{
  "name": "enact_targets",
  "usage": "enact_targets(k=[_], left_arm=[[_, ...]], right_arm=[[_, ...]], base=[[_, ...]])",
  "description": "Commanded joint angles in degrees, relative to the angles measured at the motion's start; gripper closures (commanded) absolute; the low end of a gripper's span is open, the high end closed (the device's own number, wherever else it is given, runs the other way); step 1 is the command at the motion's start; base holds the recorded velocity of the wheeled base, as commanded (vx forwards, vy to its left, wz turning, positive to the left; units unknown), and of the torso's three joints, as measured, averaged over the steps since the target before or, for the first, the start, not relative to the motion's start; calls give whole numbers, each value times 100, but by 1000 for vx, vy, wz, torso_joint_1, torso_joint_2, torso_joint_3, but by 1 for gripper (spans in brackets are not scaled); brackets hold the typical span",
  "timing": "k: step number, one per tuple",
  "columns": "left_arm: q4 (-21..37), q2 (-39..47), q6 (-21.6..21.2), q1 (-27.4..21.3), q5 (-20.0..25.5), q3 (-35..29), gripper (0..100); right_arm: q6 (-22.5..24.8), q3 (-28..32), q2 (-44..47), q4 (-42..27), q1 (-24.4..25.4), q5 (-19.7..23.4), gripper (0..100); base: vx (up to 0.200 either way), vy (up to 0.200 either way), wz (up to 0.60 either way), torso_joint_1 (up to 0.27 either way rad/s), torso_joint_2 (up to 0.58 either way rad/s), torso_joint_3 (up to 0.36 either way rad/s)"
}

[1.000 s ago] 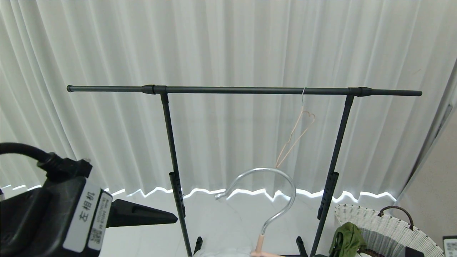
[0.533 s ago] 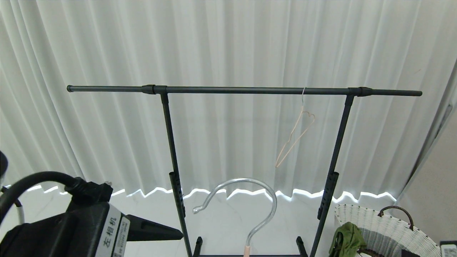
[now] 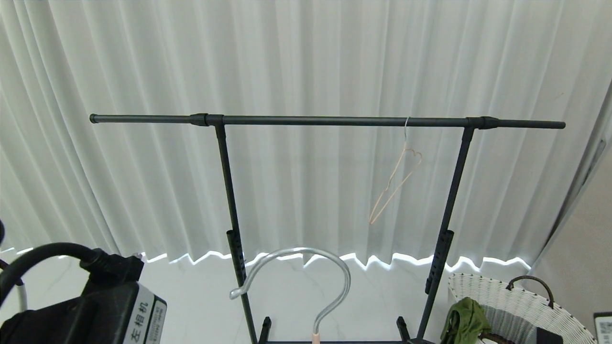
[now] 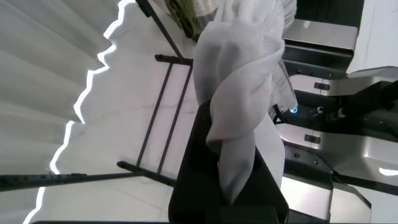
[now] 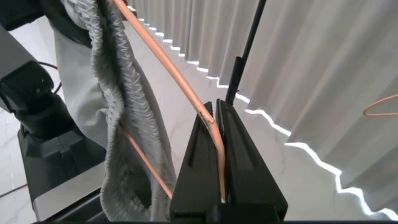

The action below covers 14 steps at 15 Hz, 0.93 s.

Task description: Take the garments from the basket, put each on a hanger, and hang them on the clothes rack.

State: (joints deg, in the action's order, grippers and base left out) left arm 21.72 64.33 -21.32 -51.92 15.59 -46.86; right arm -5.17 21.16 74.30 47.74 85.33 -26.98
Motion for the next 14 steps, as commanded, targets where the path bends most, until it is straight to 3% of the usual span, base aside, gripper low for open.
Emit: enact_targets(k=[1,2,3,8,11,14], left_arm=[[7,1,-4,15,-21,28,100],[7,1,-4,24,-74,37,100],[-19,1,-4,24,-188,54,100],[-784,-26,-12,50,-909,529,100],[-1293,9,49,129,-1832,872,100],[-1487,-17,260,323,-2007,731,100]], right_arm=[[-2,-7,-3,16,10,0,100],[7,-16,-3,16,10,0,100],[42,-42,-12,16,10,0,0],[130,-51,-12,-1,-61,-18,0],[104,-77,49,-28,-87,35,0],[-353,-42,577,-28,-87,52,0]], base=[[0,0,0,0,0,0],[0,0,0,0,0,0],[0,0,0,0,0,0],[0,0,0,0,0,0],[0,0,0,0,0,0],[0,0,0,0,0,0]])
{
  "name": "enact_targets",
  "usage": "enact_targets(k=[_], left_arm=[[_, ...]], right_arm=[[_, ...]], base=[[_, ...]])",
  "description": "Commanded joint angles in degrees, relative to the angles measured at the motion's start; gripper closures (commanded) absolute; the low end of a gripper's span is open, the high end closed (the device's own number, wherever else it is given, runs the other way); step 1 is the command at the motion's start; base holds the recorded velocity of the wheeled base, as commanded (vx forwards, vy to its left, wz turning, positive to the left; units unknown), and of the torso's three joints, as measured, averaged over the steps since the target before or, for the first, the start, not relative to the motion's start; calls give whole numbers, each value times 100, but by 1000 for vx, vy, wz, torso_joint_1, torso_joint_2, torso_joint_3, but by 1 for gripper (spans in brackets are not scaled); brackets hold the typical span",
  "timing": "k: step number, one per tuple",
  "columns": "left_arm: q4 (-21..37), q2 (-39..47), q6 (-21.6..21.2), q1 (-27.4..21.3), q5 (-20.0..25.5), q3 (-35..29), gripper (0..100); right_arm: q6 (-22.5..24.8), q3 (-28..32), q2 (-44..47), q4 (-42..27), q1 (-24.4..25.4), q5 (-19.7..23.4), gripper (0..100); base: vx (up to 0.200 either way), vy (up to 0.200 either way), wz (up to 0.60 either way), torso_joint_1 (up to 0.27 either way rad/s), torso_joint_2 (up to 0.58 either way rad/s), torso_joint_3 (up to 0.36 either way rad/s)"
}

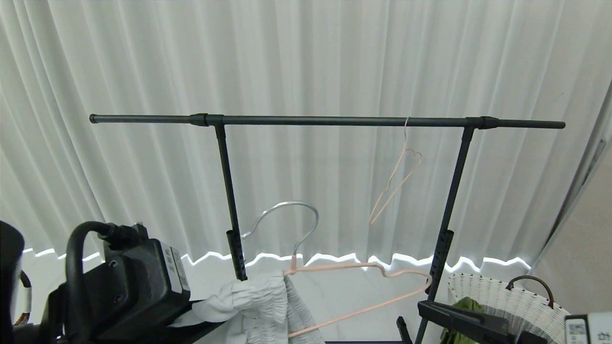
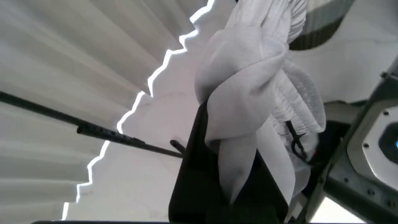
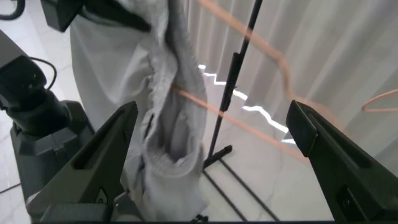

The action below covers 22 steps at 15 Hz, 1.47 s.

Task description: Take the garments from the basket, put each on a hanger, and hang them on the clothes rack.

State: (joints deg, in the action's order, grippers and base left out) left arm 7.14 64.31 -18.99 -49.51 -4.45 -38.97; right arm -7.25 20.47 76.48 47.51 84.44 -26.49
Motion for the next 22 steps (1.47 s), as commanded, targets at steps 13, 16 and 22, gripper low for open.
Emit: enact_targets(k=[13,16,22], left_arm=[[-908,3,414,231,-3,-436,100],[-917,-15,414,231,-3,-418,100],[-917,12,361,503,-21,-365,100]], right_arm=[[-1867,774,2433,31,-1396,381,0],[-1859,774,2494,31,-1404,364,100],[-1771,370,2266,31,-2046,337,100]], base=[[0,0,0,0,0,0],[0,0,0,0,0,0],[0,0,0,0,0,0]])
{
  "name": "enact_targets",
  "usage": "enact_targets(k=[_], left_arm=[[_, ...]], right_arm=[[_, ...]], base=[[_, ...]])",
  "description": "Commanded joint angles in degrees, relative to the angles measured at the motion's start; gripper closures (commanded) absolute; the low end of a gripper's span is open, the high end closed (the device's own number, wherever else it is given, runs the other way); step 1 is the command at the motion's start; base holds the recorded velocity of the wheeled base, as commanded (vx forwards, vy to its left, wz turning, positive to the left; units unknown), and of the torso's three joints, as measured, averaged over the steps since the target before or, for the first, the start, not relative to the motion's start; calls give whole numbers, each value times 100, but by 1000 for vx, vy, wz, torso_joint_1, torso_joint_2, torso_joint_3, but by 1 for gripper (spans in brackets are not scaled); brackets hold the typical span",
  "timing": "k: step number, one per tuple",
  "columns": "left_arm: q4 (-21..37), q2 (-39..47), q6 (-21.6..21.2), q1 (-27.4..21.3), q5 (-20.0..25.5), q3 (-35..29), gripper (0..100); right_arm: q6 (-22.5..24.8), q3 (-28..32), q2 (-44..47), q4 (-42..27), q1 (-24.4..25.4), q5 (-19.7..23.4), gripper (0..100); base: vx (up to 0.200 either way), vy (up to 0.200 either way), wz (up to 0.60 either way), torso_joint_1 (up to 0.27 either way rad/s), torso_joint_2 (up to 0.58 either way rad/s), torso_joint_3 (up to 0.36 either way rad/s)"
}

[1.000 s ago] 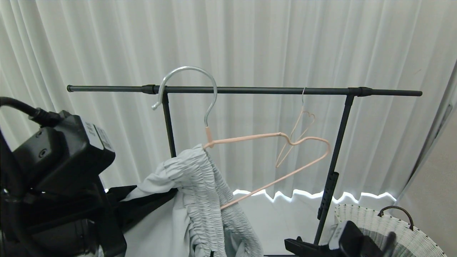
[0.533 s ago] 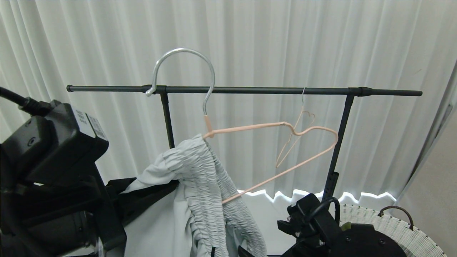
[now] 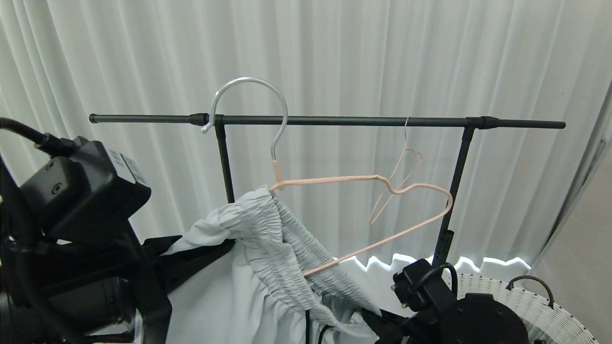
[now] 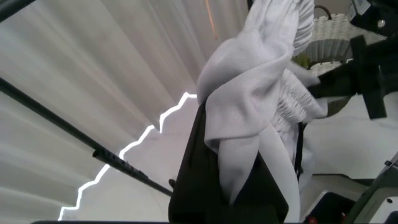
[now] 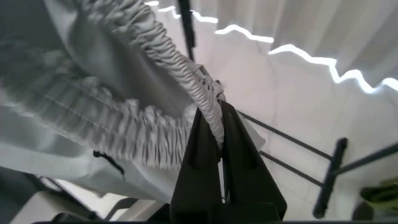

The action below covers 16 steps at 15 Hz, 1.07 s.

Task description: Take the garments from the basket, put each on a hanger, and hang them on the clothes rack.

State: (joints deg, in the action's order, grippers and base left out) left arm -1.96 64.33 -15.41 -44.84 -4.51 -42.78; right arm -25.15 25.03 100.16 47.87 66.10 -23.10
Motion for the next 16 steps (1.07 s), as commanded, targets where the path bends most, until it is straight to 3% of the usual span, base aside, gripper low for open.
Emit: enact_targets(k=[1,7,12,16], left_arm=[[3,9,-15,98,-15,77,100],[3,-52,-481,195,-393,498,100],[3,-140,-604,221,-525,1043,100],[3,-202,-1052,379,-753,1606,100]], right_arm=[[89,-121,-146,-6,-466,-1,100],[406,-121,-181,3,-1591,-1,100],[423,-130,-190,3,-1785,-10,100],[546,-130,-260,3,-1811,-1,100]], base=[[0,0,0,0,0,0],[0,0,0,0,0,0],[0,0,0,0,0,0],[0,0,0,0,0,0]])
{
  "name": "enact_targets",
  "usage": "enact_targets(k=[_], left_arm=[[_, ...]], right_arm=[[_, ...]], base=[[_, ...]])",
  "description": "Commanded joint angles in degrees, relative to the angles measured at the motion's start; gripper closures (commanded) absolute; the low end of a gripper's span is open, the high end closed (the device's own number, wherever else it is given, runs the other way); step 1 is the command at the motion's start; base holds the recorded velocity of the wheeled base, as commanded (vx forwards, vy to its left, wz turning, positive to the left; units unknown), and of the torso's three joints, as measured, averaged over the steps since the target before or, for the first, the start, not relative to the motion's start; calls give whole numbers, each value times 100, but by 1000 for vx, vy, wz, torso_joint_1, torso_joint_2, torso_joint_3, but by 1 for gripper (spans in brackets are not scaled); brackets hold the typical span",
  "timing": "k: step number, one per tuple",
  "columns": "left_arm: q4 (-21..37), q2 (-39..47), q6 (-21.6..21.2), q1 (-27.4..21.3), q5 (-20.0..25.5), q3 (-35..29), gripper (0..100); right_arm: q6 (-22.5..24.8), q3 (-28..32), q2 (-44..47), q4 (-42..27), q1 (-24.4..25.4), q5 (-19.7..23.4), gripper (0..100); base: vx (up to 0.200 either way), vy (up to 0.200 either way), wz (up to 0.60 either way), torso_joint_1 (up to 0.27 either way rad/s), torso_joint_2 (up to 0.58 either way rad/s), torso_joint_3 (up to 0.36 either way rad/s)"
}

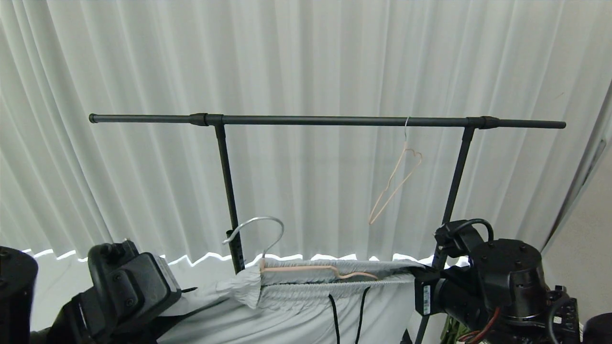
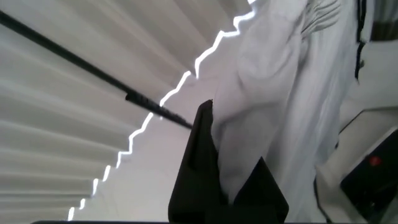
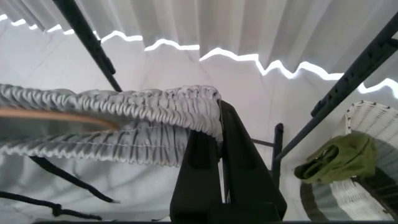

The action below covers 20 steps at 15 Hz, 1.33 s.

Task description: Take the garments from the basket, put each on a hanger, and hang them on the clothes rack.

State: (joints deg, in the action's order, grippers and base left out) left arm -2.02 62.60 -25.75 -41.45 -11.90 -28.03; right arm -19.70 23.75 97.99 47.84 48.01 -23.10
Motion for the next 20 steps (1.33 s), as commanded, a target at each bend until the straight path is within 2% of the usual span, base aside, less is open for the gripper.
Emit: enact_targets(k=[1,4,5,7,10,11,12,14,17,20], left_arm=[[9,-11,-18,40,-14,157,100],[-9,350,114,58,-489,166,100],[-61,464,289,49,-533,69,100],[-272,622,659,32,-542,8,100],[-343,631,694,40,-542,8,100],[-360,596,703,23,-542,8,100],[-413,578,703,-21,-533,25,100],[-562,516,703,-153,-506,52,100],[-879,402,685,-355,-454,271,100],[-1134,297,632,-593,-146,491,100]], right_arm=[[45,7,-78,6,16,16,100],[529,16,-641,-29,235,605,100],[687,-2,-808,-81,376,772,100],[959,42,-983,-284,763,825,100],[1056,86,-1106,-451,1563,825,100],[1074,60,-1133,-538,1985,790,0],[1117,33,-1142,-574,2151,790,0],[1355,25,-1142,-582,2178,790,0],[1891,77,-1177,-697,1694,860,0],[2418,306,-1247,-908,1229,1466,0]], base=[[0,0,0,0,0,0],[0,0,0,0,0,0],[0,0,0,0,0,0],[0,0,0,0,0,0],[0,0,0,0,0,0],[0,0,0,0,0,0],[0,0,0,0,0,0],[0,0,0,0,0,0],[0,0,0,0,0,0],[0,0,0,0,0,0]])
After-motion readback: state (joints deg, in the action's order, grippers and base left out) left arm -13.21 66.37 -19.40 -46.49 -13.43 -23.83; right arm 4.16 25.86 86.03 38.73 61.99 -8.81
